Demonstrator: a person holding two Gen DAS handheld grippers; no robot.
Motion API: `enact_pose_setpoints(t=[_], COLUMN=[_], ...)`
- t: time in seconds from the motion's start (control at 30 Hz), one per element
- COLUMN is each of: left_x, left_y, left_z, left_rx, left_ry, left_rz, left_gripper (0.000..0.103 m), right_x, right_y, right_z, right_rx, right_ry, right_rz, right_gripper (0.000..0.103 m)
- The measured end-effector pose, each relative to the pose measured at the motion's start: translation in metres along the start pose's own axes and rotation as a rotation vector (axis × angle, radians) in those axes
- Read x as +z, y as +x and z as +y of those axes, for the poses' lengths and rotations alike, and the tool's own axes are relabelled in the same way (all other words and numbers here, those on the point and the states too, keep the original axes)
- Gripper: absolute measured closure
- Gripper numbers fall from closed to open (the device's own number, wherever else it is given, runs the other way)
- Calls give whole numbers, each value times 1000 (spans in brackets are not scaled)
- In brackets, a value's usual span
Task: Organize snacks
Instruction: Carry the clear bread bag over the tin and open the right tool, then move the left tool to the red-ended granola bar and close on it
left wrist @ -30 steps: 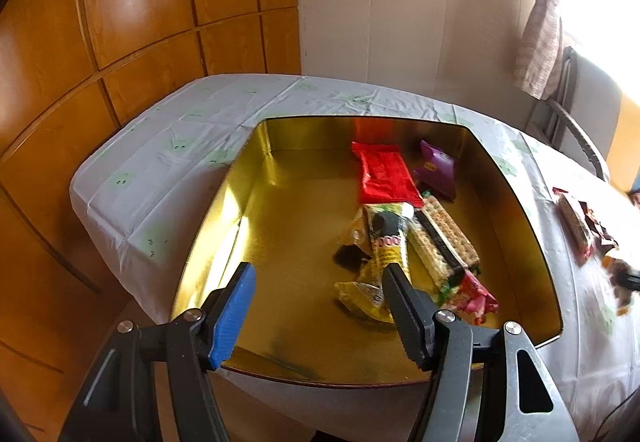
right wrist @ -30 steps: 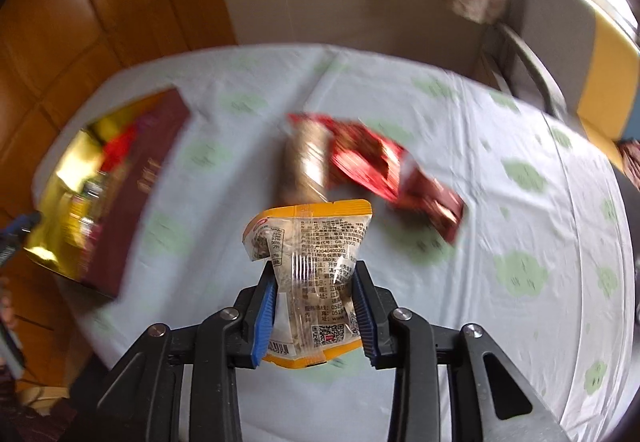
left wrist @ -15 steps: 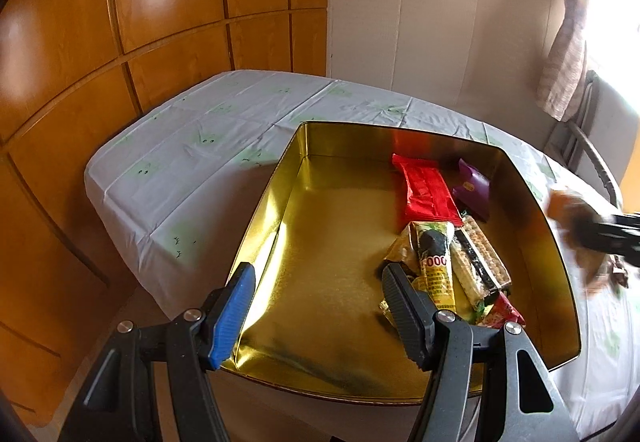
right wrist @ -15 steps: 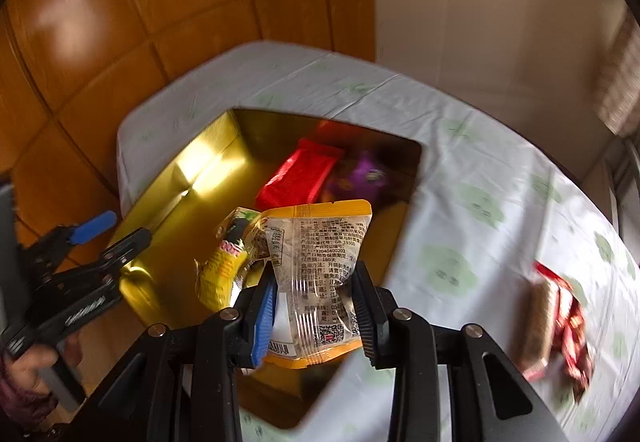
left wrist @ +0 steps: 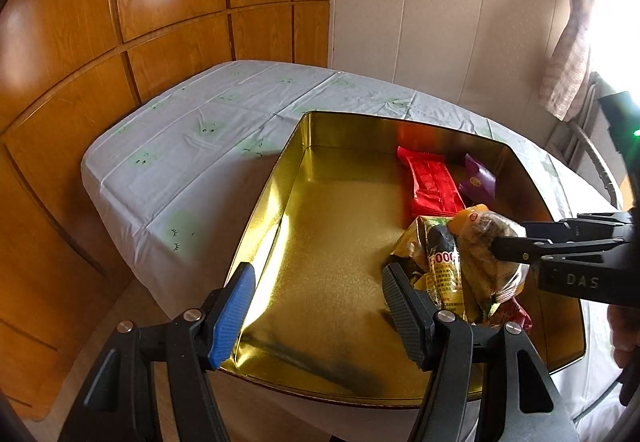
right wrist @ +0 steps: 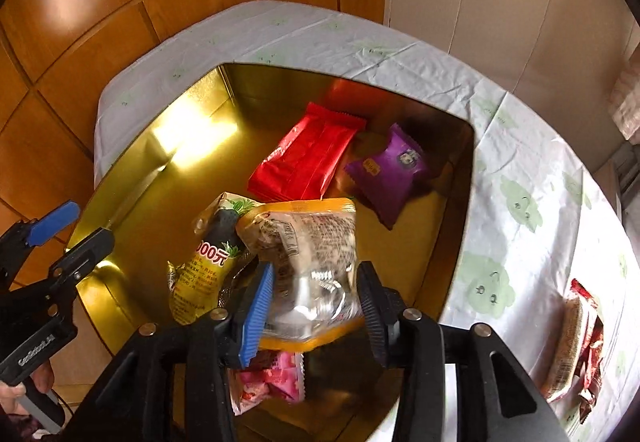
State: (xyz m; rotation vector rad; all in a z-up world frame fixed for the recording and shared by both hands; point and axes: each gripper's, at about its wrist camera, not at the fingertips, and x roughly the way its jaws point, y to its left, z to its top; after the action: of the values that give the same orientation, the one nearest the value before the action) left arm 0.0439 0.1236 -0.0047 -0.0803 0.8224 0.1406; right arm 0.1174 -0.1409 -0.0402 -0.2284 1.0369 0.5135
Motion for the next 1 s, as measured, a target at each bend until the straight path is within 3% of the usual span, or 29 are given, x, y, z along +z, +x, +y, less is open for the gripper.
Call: enact_pose_setpoints(t=[0.5, 1.0], left_x=[1, -8], left_y=[-24, -45], left_z=[-20, -51], left_rx=[-10, -34], left_ry=[62, 165], left_rz=[-68, -104], left_gripper=[35, 34], right_x=[-49, -122], right_y=[-71, -101], right_z=[-38, -132], right_rx=[-79, -248], right_ry=[70, 223], right_rz=[-137, -96], right_gripper=[59, 59])
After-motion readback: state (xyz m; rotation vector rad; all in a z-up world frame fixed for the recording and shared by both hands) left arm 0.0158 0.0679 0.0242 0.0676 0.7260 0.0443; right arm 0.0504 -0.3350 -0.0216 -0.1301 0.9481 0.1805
